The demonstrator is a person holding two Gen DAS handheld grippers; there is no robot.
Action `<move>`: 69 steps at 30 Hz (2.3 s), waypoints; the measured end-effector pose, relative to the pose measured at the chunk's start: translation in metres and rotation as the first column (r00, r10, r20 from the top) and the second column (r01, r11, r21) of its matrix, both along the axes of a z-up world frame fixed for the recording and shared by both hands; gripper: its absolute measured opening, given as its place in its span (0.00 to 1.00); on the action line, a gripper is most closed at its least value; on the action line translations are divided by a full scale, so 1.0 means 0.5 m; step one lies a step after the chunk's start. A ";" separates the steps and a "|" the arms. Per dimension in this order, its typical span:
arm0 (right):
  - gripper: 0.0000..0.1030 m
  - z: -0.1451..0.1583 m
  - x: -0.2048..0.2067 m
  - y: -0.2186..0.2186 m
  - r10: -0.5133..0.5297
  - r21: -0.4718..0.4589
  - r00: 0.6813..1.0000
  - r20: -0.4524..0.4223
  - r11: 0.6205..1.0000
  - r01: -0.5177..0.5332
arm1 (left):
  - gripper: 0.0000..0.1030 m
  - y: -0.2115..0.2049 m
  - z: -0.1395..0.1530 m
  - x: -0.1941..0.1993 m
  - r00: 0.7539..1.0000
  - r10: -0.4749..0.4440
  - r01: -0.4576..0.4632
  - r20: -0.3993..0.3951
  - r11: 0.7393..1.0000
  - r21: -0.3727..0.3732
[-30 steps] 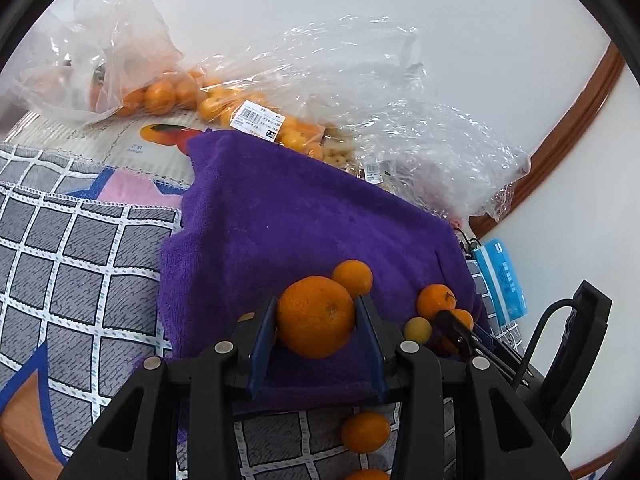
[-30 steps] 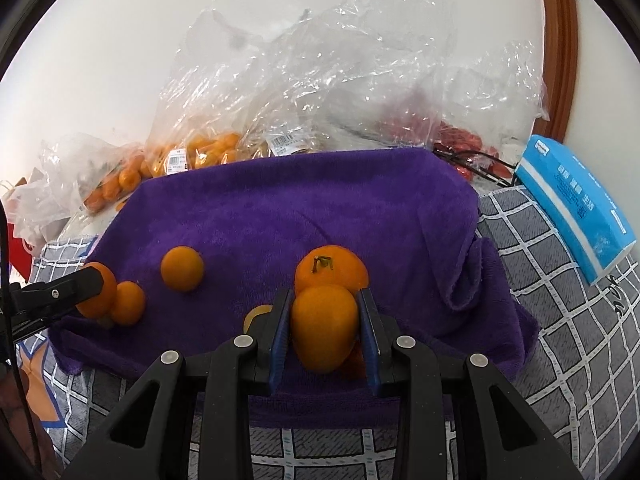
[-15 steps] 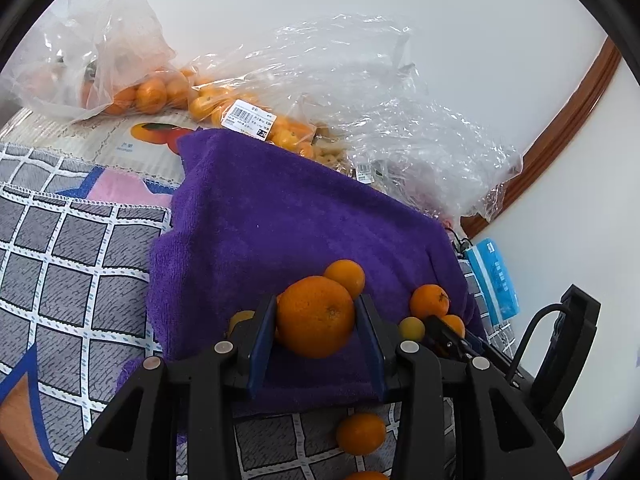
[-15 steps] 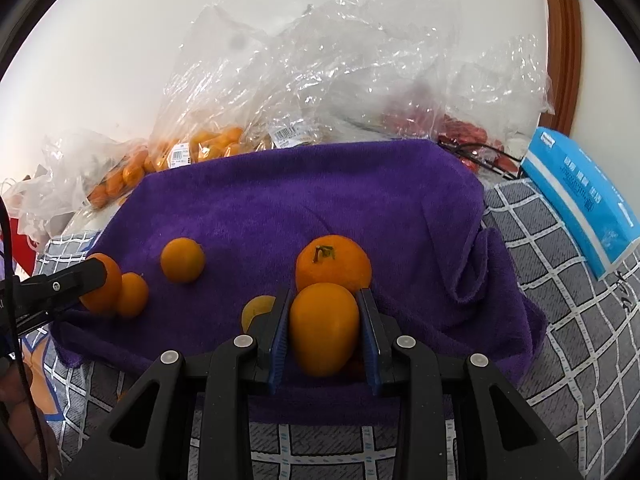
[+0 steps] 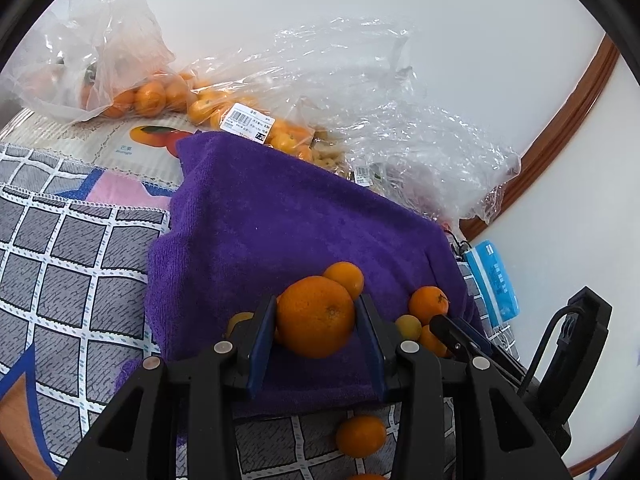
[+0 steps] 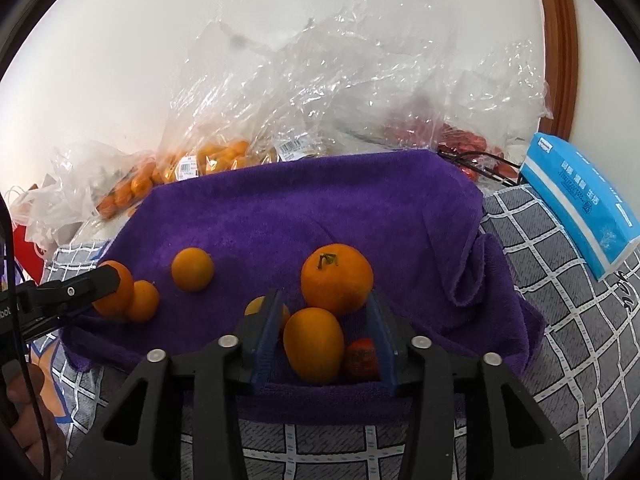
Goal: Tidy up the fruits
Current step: 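Open the right tool to set the oval orange on the towel while the left tool releases its orange, then withdraw both open tools from the towel toward the remaining oranges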
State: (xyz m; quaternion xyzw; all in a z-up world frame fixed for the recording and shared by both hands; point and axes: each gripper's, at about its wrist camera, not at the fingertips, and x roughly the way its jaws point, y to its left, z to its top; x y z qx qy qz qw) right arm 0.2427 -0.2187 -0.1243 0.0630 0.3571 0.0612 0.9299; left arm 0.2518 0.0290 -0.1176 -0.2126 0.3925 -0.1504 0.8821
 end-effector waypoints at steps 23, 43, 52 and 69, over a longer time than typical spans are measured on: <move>0.43 0.062 -0.048 -0.023 -0.076 0.002 0.997 0.034 0.997 0.076 | 0.49 -0.002 0.021 -0.015 0.999 -0.001 0.001 0.036 1.000 -0.007; 0.43 0.087 -0.172 0.041 -0.060 -0.058 0.998 0.009 0.997 0.060 | 0.52 0.065 0.104 -0.127 0.997 0.049 -0.053 0.059 0.997 0.065; 0.43 0.037 -0.203 0.125 0.017 -0.026 0.999 -0.049 0.999 -0.018 | 0.53 0.152 0.059 -0.173 0.994 0.112 -0.112 0.004 0.987 0.116; 0.44 -0.016 -0.237 0.227 0.110 -0.062 0.988 -0.113 0.991 -0.117 | 0.53 0.239 -0.003 -0.212 0.982 0.176 -0.166 -0.065 0.976 0.139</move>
